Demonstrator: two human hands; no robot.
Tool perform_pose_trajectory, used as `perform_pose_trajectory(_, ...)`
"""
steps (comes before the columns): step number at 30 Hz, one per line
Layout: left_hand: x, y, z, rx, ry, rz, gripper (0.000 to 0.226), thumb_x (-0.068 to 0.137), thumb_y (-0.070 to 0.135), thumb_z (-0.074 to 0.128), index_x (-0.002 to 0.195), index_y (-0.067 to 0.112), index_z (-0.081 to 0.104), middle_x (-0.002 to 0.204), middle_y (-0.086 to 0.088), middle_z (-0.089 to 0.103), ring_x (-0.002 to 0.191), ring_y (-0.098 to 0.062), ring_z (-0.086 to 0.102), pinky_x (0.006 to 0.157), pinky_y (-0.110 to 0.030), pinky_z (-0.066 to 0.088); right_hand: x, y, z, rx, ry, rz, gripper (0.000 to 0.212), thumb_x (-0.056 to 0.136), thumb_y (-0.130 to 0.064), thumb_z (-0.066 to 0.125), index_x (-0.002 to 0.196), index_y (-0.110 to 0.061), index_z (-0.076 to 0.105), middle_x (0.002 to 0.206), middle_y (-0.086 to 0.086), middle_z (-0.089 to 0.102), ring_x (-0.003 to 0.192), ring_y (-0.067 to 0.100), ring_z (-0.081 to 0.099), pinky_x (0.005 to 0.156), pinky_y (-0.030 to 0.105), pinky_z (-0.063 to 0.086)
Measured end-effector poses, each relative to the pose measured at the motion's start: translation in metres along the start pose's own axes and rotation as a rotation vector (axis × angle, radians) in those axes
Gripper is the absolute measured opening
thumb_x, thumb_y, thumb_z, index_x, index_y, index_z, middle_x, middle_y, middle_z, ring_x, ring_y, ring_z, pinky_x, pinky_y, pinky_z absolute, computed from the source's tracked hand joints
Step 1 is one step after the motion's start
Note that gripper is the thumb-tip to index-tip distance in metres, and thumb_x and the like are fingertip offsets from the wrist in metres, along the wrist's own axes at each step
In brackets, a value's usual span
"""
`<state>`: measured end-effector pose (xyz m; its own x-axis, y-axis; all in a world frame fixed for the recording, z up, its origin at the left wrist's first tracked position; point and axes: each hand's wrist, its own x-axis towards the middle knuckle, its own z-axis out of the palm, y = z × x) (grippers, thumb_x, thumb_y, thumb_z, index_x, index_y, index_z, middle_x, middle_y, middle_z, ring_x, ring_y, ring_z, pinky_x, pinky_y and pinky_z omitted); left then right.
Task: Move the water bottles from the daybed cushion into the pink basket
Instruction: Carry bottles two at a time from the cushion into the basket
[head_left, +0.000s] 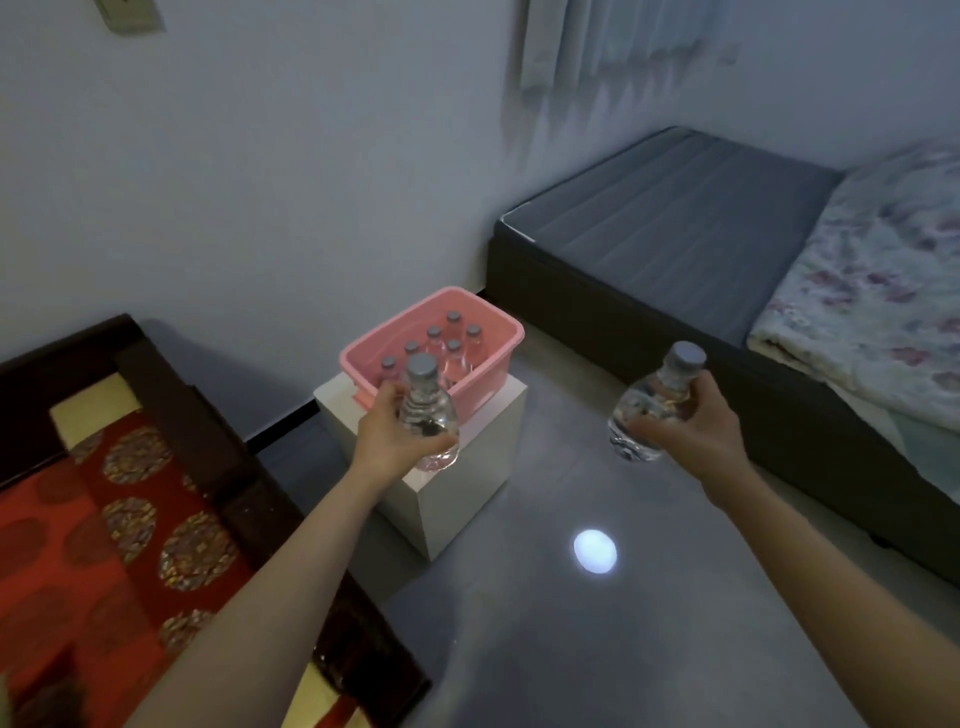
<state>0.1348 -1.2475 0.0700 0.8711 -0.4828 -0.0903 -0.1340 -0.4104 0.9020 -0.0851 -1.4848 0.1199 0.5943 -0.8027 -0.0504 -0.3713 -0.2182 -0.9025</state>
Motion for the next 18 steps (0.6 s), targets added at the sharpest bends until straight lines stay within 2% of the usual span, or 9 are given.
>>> perform_pose_trajectory(3, 0.028, 0.004, 0.018, 0.019, 0.046, -0.018, 0.073, 0.048, 0.021, 0.093, 0.106, 0.022, 0.049, 0.1, 0.0, 0.066, 0.091, -0.021, 0.067, 0.086, -0.04, 0.054, 0.045, 0.0, 0.002, 0.006, -0.058, -0.022, 0.065, 0.066, -0.01, 0.082, 0.119, -0.019, 0.046, 0.109, 0.003, 0.058, 0.096, 0.015, 0.058, 0.077, 0.029, 0.044)
perform_pose_trajectory(6, 0.058, 0.005, 0.032, 0.003, 0.063, -0.041, 0.071, 0.052, 0.014, 0.092, 0.107, 0.02, 0.048, 0.098, 0.003, 0.063, 0.088, -0.016, 0.064, 0.083, -0.032, 0.052, 0.087, 0.003, 0.013, 0.007, -0.106, -0.029, 0.067, 0.066, -0.009, 0.082, 0.122, -0.018, 0.045, 0.112, 0.003, 0.057, 0.099, 0.018, 0.058, 0.081, 0.033, 0.045)
perform_pose_trajectory(9, 0.091, 0.0, 0.043, -0.001, 0.07, -0.071, 0.07, 0.055, 0.013, 0.091, 0.108, 0.021, 0.046, 0.095, 0.008, 0.06, 0.086, -0.012, 0.061, 0.073, -0.022, 0.047, 0.129, 0.009, 0.028, 0.013, -0.143, -0.024, 0.068, 0.065, -0.009, 0.083, 0.122, -0.019, 0.046, 0.114, 0.004, 0.059, 0.101, 0.02, 0.059, 0.089, 0.038, 0.048)
perform_pose_trajectory(12, 0.13, -0.01, 0.054, -0.017, 0.094, -0.094, 0.07, 0.057, 0.014, 0.09, 0.111, 0.022, 0.046, 0.097, 0.009, 0.061, 0.083, -0.007, 0.061, 0.065, -0.015, 0.043, 0.177, 0.013, 0.048, 0.004, -0.153, -0.037, 0.07, 0.063, -0.009, 0.085, 0.122, -0.02, 0.048, 0.111, -0.001, 0.06, 0.098, 0.018, 0.059, 0.088, 0.034, 0.046)
perform_pose_trajectory(14, 0.161, -0.02, 0.062, -0.022, 0.092, -0.117, 0.071, 0.057, 0.015, 0.089, 0.112, 0.026, 0.045, 0.097, 0.011, 0.062, 0.083, -0.001, 0.06, 0.069, -0.018, 0.047, 0.217, 0.017, 0.069, 0.003, -0.183, -0.015, 0.068, 0.063, -0.01, 0.085, 0.118, -0.024, 0.049, 0.104, -0.007, 0.06, 0.093, 0.012, 0.06, 0.087, 0.032, 0.046)
perform_pose_trajectory(16, 0.18, -0.03, 0.068, -0.026, 0.098, -0.143, 0.076, 0.057, 0.015, 0.089, 0.116, 0.029, 0.043, 0.102, 0.008, 0.063, 0.088, -0.009, 0.063, 0.079, -0.029, 0.05, 0.248, 0.02, 0.088, -0.011, -0.231, 0.004, 0.064, 0.062, -0.012, 0.086, 0.114, -0.024, 0.051, 0.102, -0.011, 0.061, 0.091, 0.007, 0.061, 0.087, 0.032, 0.048)
perform_pose_trajectory(18, 0.197, -0.033, 0.071, 0.003, 0.102, -0.158, 0.079, 0.059, 0.013, 0.088, 0.116, 0.032, 0.037, 0.107, 0.004, 0.062, 0.093, -0.017, 0.062, 0.085, -0.033, 0.047, 0.277, 0.021, 0.108, -0.038, -0.254, 0.02, 0.062, 0.061, -0.015, 0.086, 0.113, -0.023, 0.054, 0.102, -0.007, 0.065, 0.092, 0.01, 0.063, 0.087, 0.034, 0.051)
